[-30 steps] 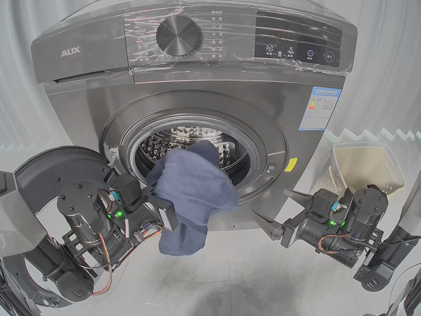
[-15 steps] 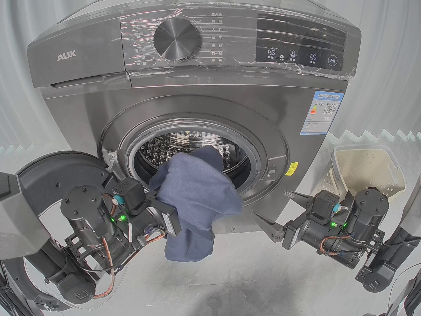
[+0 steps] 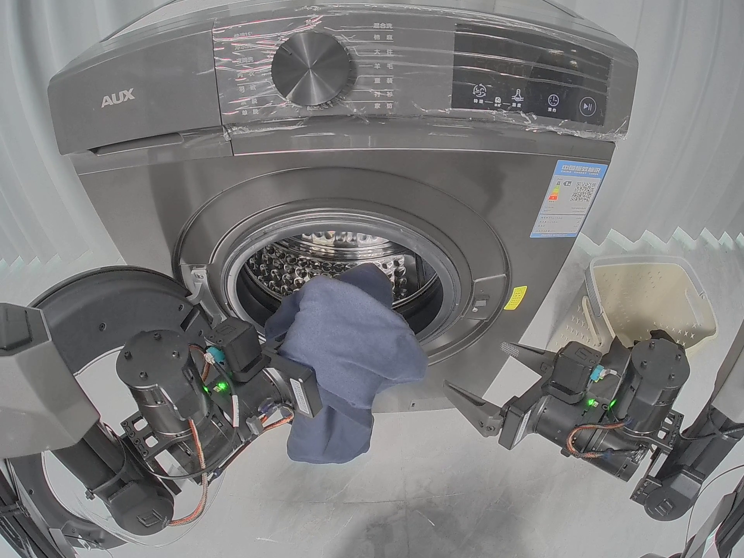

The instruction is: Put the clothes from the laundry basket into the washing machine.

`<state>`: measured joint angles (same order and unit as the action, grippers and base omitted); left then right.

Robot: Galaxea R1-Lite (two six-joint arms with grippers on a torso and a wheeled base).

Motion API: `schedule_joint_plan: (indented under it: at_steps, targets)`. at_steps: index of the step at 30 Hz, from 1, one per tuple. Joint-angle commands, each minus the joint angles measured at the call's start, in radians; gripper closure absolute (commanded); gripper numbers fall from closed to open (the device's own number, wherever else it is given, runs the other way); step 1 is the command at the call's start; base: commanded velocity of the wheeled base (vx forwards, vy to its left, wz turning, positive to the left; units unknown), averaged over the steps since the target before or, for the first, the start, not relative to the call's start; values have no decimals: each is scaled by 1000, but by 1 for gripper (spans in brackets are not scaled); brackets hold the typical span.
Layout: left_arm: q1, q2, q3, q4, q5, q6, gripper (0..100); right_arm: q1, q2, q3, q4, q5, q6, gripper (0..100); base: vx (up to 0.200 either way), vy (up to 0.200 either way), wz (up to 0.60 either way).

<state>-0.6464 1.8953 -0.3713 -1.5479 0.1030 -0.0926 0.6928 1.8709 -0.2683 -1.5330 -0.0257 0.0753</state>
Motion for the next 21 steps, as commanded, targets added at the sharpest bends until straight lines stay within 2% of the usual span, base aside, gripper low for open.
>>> schedule_joint_plan:
  at_steps: [1, 8, 11, 13, 15, 16, 17, 19, 21]
  targets:
    - [7, 8, -5, 0, 0, -3, 100, 2, 1, 3, -1, 0, 0, 0, 200, 0, 0]
    - [-2, 41, 20, -1, 9, -9, 100, 13, -1, 4, -1, 0, 1, 0, 0, 0, 0]
    - [1, 96, 12, -1, 70, -10, 100, 44, -16, 11, -1, -3, 4, 0, 0, 0, 0]
    - [-2, 108, -11, -1, 96, -26, 100, 50, -22, 21, -1, -3, 4, 0, 0, 0, 0]
    - [-7, 114, -3, -1, 75, -59, 100, 50, -24, 24, -1, -2, 4, 0, 0, 0, 0]
    - [-7, 114, -1, -1, 72, -61, 100, 50, -24, 23, -1, -2, 4, 0, 0, 0, 0]
    - [-21, 116, 6, -1, 17, -67, 100, 48, -25, 23, -1, -2, 4, 0, 0, 0, 0]
    - [-32, 133, -3, -1, -51, -76, 100, 48, -25, 23, -1, -2, 4, 0, 0, 0, 0]
    - [-26, 169, -17, -1, -85, -76, 100, 50, -24, 23, -1, -2, 4, 0, 0, 0, 0]
